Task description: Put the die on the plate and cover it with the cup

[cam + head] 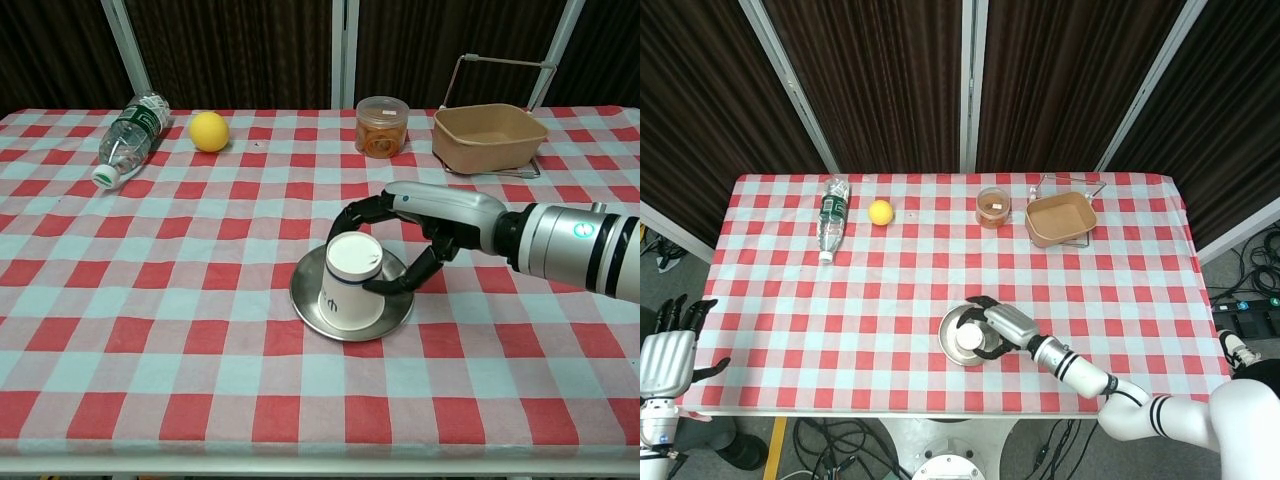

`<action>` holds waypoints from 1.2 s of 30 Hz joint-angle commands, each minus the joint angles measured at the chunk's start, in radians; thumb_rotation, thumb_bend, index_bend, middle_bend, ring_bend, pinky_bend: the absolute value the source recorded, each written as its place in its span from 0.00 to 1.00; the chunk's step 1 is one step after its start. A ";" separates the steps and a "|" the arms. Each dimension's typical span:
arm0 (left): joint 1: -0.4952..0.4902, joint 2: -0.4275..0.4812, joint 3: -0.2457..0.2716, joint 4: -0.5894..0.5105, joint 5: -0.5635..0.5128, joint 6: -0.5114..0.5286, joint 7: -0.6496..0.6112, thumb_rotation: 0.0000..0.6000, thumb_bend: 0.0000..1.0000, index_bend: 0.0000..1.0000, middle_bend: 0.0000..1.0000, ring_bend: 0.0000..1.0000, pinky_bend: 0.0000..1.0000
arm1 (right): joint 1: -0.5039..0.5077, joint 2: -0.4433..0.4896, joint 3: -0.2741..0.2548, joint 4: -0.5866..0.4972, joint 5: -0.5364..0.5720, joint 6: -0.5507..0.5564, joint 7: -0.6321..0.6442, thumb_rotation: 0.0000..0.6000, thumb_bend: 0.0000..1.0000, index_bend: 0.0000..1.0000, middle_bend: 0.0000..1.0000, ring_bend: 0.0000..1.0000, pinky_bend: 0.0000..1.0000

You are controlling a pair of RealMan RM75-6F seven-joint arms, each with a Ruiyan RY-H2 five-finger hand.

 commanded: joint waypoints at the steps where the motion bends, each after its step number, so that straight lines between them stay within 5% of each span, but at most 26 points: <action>1: 0.001 0.000 0.001 0.001 -0.001 0.000 -0.001 1.00 0.08 0.16 0.16 0.02 0.03 | -0.007 -0.018 0.029 0.042 0.047 0.002 -0.016 1.00 0.34 0.51 0.27 0.00 0.00; 9: 0.001 0.000 -0.001 0.003 0.003 0.004 -0.006 1.00 0.08 0.16 0.16 0.02 0.03 | -0.052 0.051 0.059 -0.014 0.028 0.130 0.036 1.00 0.34 0.50 0.26 0.00 0.00; 16: -0.001 -0.003 -0.001 0.004 0.010 0.005 -0.007 1.00 0.08 0.16 0.16 0.02 0.03 | -0.077 0.080 0.104 0.069 0.165 0.069 0.019 1.00 0.34 0.45 0.24 0.00 0.00; 21: -0.003 -0.003 0.000 -0.001 0.012 0.005 -0.002 1.00 0.08 0.16 0.16 0.02 0.03 | -0.074 0.061 0.098 0.139 0.207 -0.013 0.009 1.00 0.34 0.28 0.19 0.00 0.00; 24: -0.004 -0.001 -0.001 -0.003 0.014 0.006 0.002 1.00 0.08 0.16 0.16 0.02 0.03 | -0.076 0.066 0.086 0.138 0.204 -0.035 -0.015 1.00 0.30 0.06 0.13 0.00 0.00; 31: -0.004 -0.001 -0.002 0.000 0.013 0.005 -0.008 1.00 0.08 0.16 0.16 0.02 0.03 | -0.169 0.146 0.079 0.046 0.158 0.148 -0.084 1.00 0.28 0.00 0.11 0.00 0.00; 36: -0.007 -0.007 -0.001 0.008 0.015 0.000 -0.018 1.00 0.08 0.16 0.16 0.02 0.03 | -0.319 0.257 0.056 -0.082 0.162 0.379 -0.308 1.00 0.28 0.02 0.18 0.01 0.06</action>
